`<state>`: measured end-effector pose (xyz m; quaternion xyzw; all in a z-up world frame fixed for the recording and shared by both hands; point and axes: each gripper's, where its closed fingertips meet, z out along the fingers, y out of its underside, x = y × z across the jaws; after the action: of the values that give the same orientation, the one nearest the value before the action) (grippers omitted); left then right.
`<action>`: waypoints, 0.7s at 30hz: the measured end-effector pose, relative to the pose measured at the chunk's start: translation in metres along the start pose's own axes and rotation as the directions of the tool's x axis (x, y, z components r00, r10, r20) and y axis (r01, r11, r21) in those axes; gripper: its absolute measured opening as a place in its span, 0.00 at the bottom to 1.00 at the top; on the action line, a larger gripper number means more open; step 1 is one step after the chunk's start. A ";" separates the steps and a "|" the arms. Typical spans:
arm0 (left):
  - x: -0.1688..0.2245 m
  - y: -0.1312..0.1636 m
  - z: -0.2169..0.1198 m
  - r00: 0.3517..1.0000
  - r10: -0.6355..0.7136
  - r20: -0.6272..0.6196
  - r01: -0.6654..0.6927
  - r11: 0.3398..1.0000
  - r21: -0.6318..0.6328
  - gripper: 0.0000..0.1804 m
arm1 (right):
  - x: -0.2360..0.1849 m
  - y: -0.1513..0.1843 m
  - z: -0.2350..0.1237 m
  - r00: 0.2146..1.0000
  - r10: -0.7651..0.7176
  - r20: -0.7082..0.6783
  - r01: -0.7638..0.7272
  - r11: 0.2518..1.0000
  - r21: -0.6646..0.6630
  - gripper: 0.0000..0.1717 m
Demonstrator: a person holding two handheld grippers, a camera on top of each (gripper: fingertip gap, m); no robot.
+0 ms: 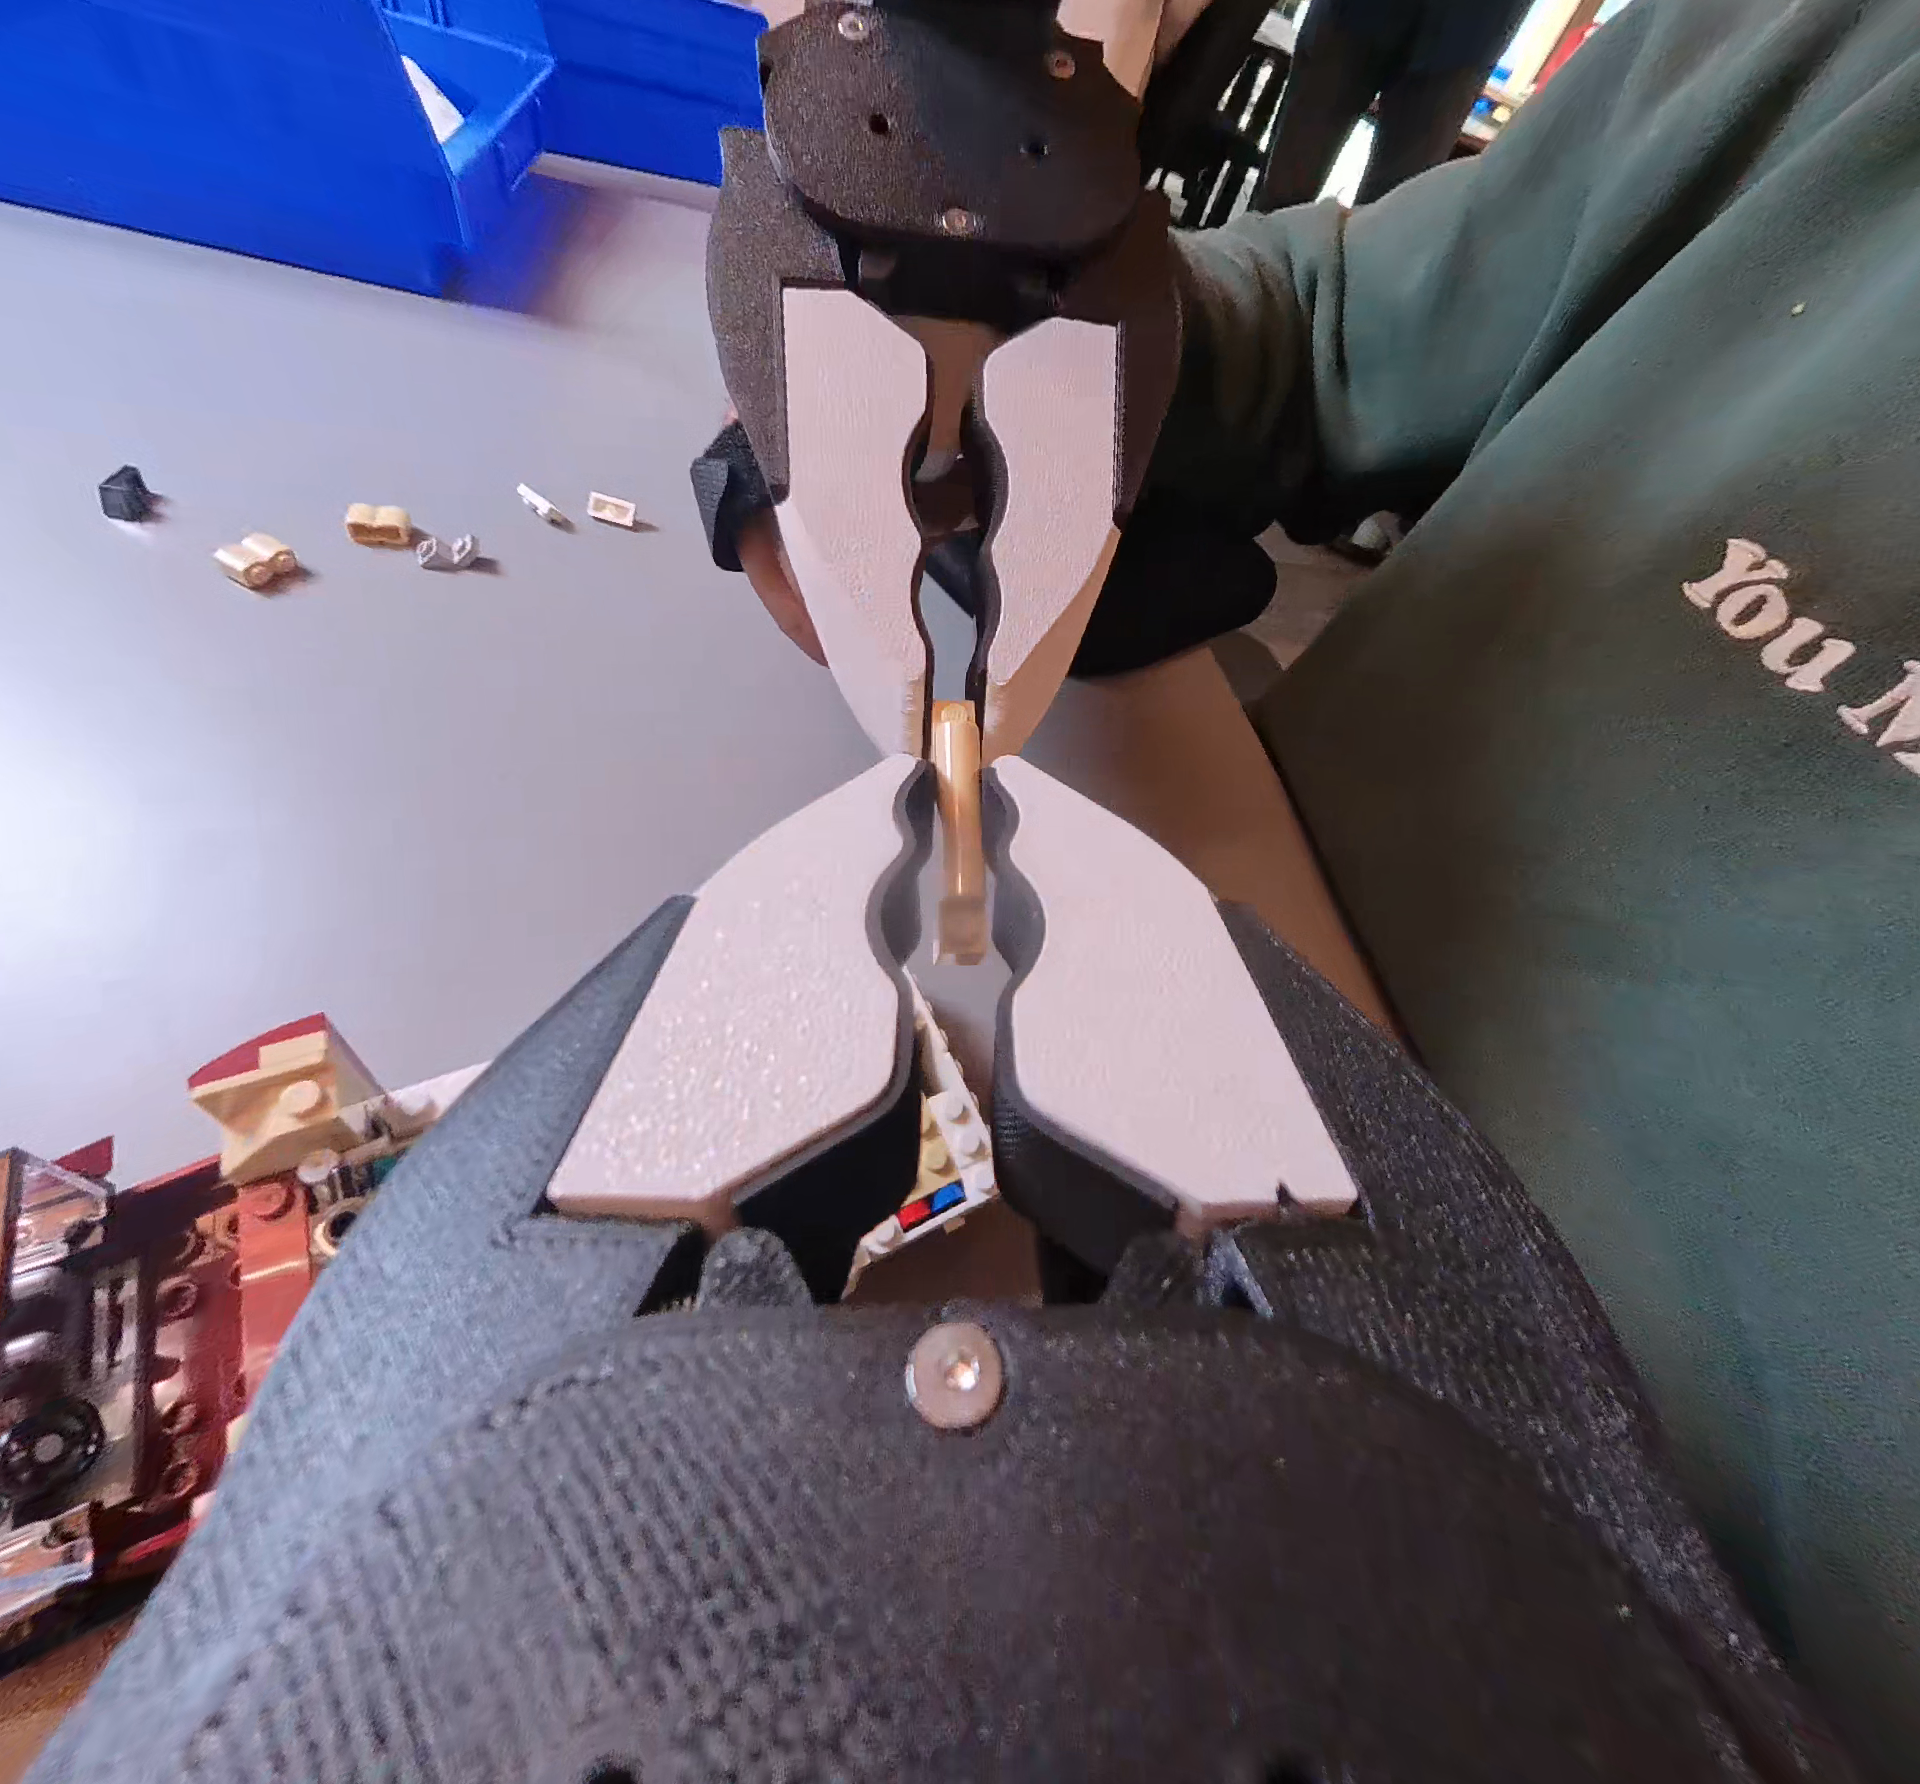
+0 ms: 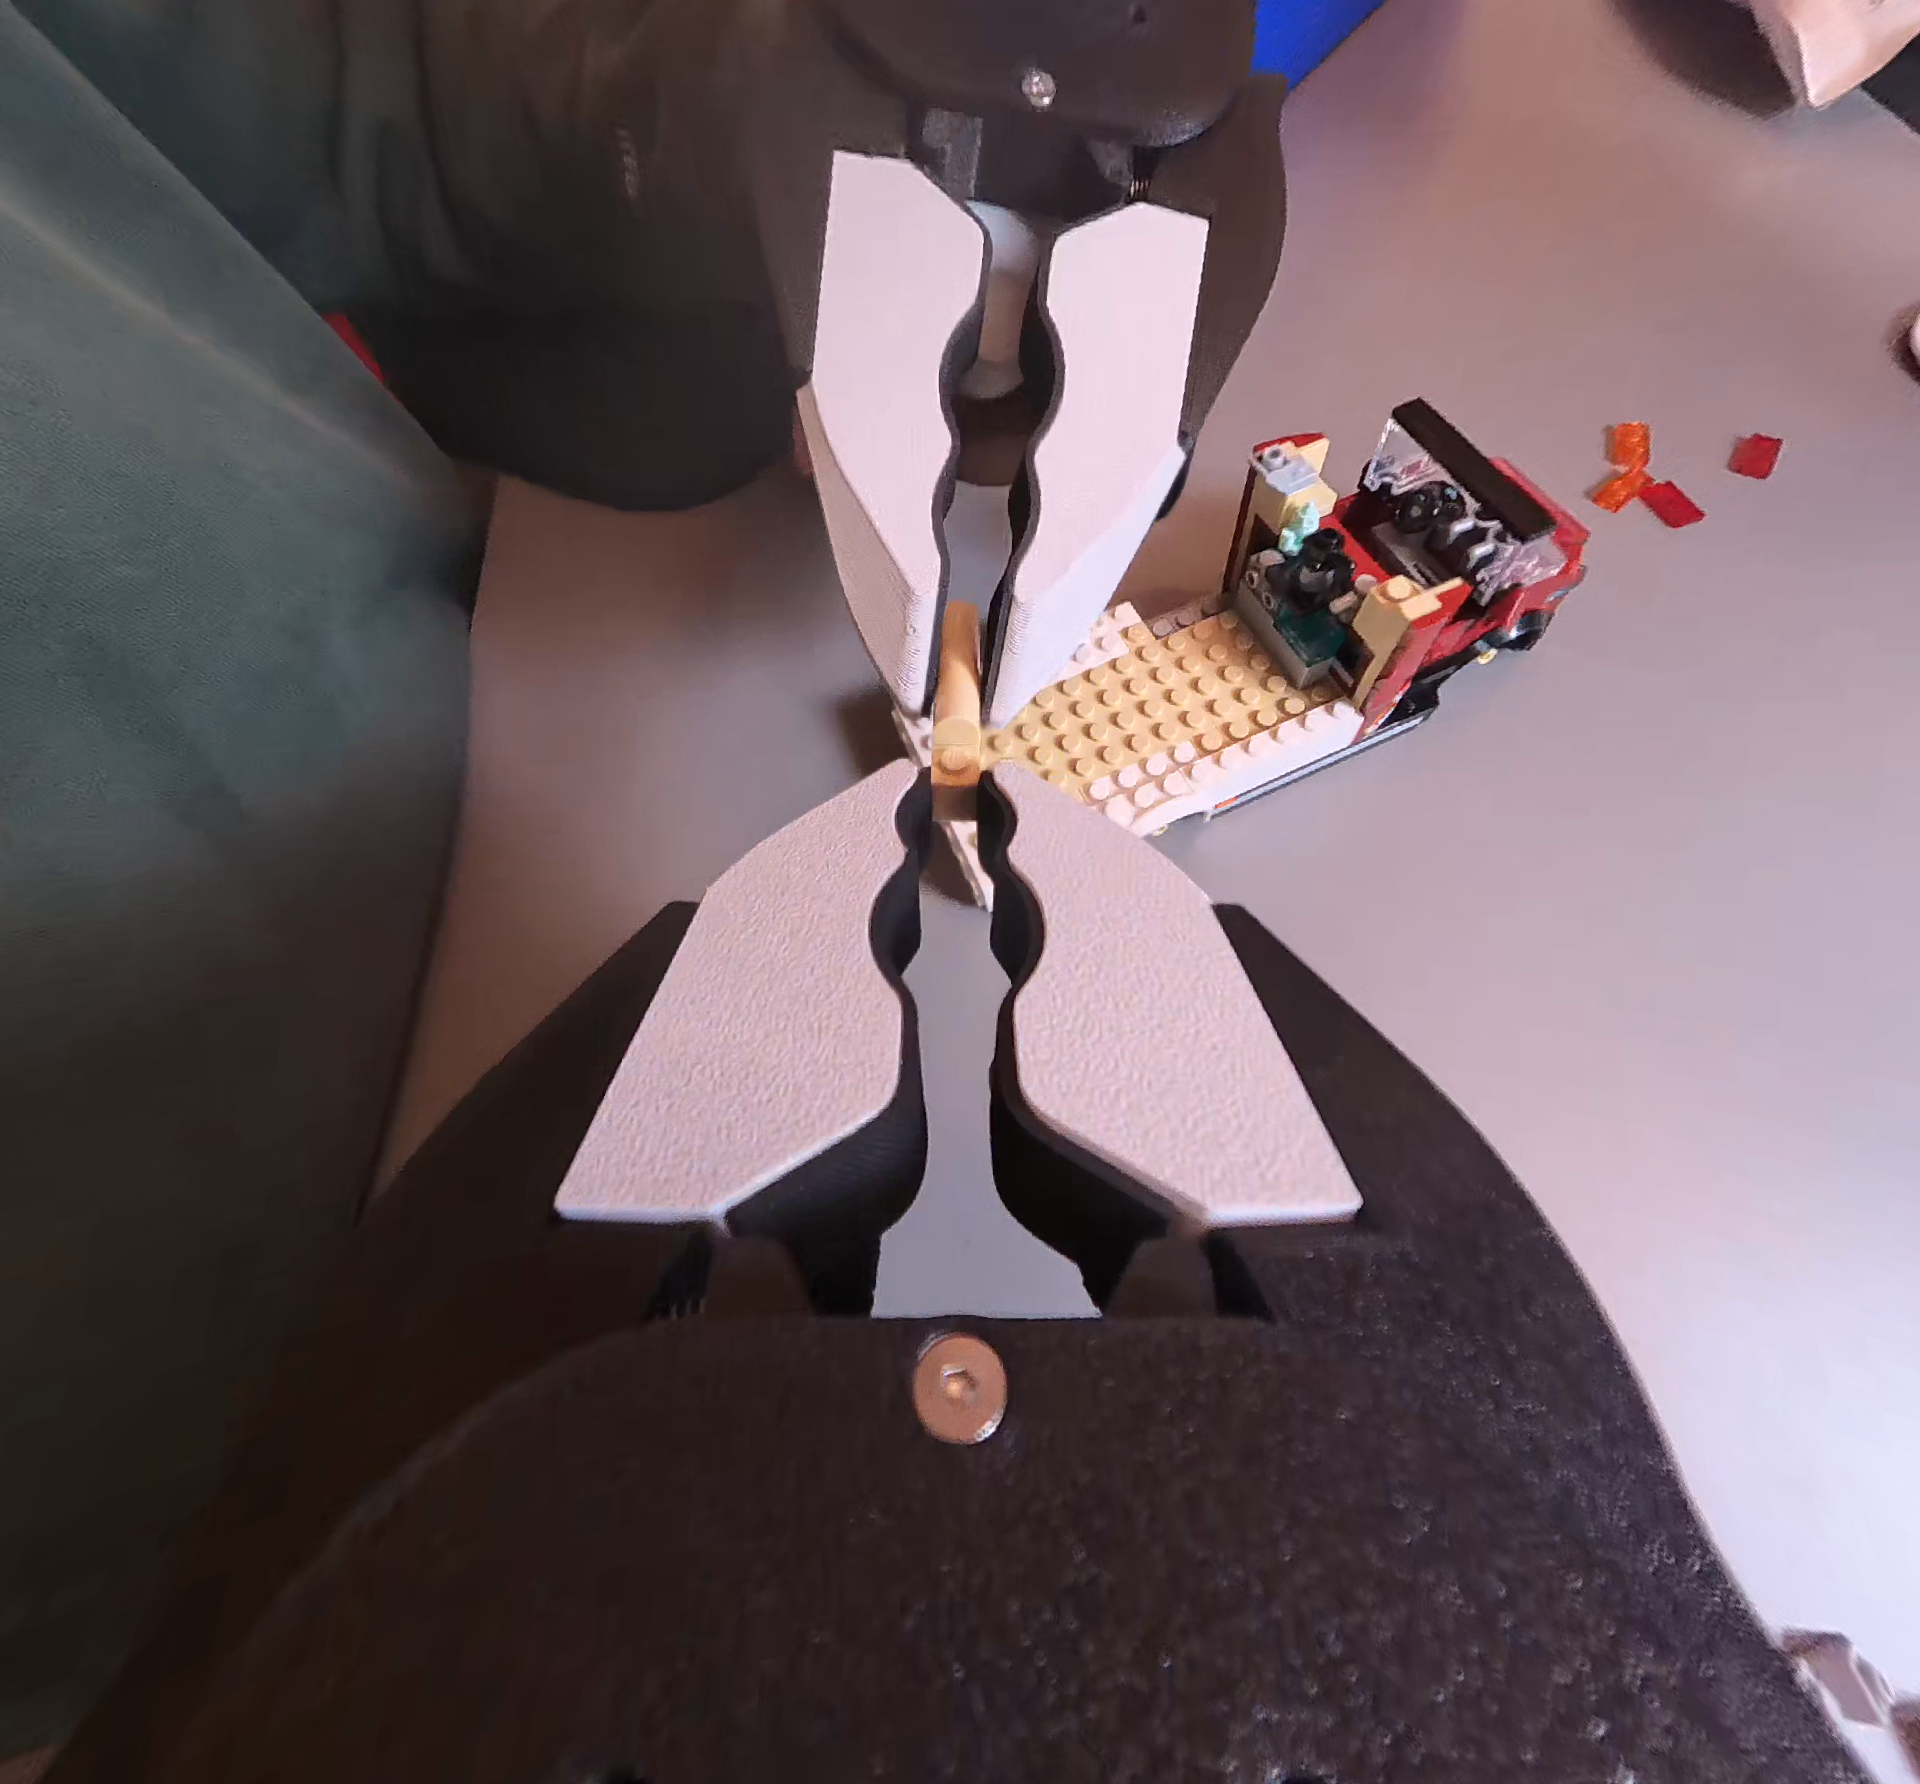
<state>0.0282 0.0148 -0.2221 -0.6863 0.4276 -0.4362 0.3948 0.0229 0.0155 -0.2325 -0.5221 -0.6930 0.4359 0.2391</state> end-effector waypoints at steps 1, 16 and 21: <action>-0.001 0.001 0.001 1.000 0.017 0.018 -0.017 1.000 -0.015 0.05 | 0.000 0.003 0.001 1.000 0.005 0.000 -0.005 1.000 -0.017 0.05; -0.054 -0.057 -0.160 0.651 0.337 0.680 -0.274 0.940 -0.203 0.04 | 0.029 0.002 -0.006 0.975 0.217 -0.034 -0.214 0.974 0.078 0.05; -0.071 0.034 -0.324 0.364 0.073 0.929 0.328 0.923 -0.201 0.04 | 0.033 0.001 -0.009 0.983 0.168 -0.070 -0.163 0.983 0.081 0.05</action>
<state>-0.3014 0.0153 -0.1719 -0.9014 0.1481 0.0772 0.3995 0.0190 0.0498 -0.2329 -0.5849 -0.6206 0.4596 0.2479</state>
